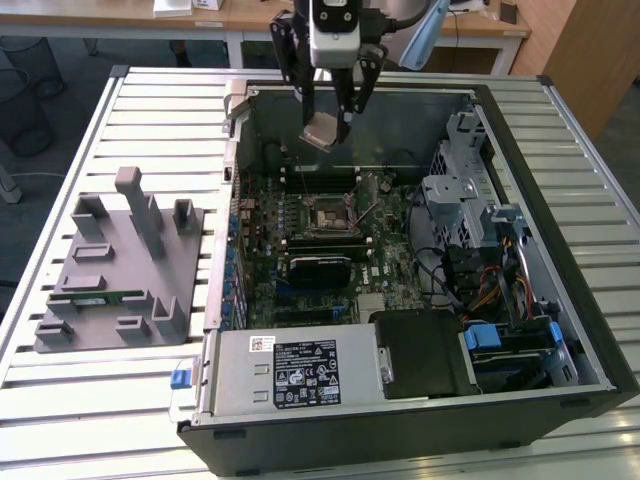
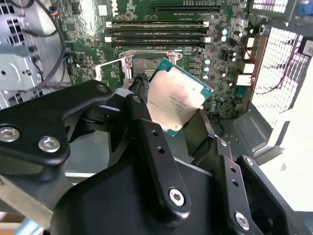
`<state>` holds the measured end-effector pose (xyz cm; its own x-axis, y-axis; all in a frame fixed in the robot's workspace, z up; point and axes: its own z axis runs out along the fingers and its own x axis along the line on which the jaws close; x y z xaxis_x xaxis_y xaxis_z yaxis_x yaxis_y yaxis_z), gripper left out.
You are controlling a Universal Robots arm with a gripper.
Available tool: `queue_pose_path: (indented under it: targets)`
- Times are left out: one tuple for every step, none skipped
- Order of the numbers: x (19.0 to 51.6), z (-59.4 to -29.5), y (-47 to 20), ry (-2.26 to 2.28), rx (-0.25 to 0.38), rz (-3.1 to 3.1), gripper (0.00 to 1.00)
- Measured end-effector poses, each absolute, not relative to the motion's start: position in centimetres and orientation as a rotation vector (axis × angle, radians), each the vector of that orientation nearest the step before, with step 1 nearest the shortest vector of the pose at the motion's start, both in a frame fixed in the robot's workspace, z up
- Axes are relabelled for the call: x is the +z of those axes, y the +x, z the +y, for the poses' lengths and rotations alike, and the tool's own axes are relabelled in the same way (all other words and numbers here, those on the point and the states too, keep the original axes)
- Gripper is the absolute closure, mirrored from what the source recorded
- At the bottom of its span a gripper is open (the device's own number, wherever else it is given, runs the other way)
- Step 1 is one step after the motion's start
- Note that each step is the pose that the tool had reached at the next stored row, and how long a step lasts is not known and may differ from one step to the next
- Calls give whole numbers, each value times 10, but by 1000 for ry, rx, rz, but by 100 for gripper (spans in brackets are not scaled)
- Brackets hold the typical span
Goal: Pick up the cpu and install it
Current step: 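Place the cpu into insertion slot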
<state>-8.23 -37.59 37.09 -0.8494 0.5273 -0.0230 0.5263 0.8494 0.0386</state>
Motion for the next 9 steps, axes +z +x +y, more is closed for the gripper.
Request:
queue_pose_path:
  targets:
    - [371, -376, -82, 876, 47, 2982, 46]
    - [370, -376, -82, 899, 47, 2975, 46]
    - [370, -376, -82, 920, 47, 2969, 46]
    - [370, -376, -82, 943, 46, 2961, 46]
    - [370, -376, -82, 966, 46, 2954, 46]
    - [369, -376, -82, 987, 46, 2946, 46]
    - [369, -376, -82, 1005, 45, 2940, 46]
    - [369, -376, -82, 1024, 45, 2933, 46]
    - [369, -376, -82, 1043, 45, 2926, 46]
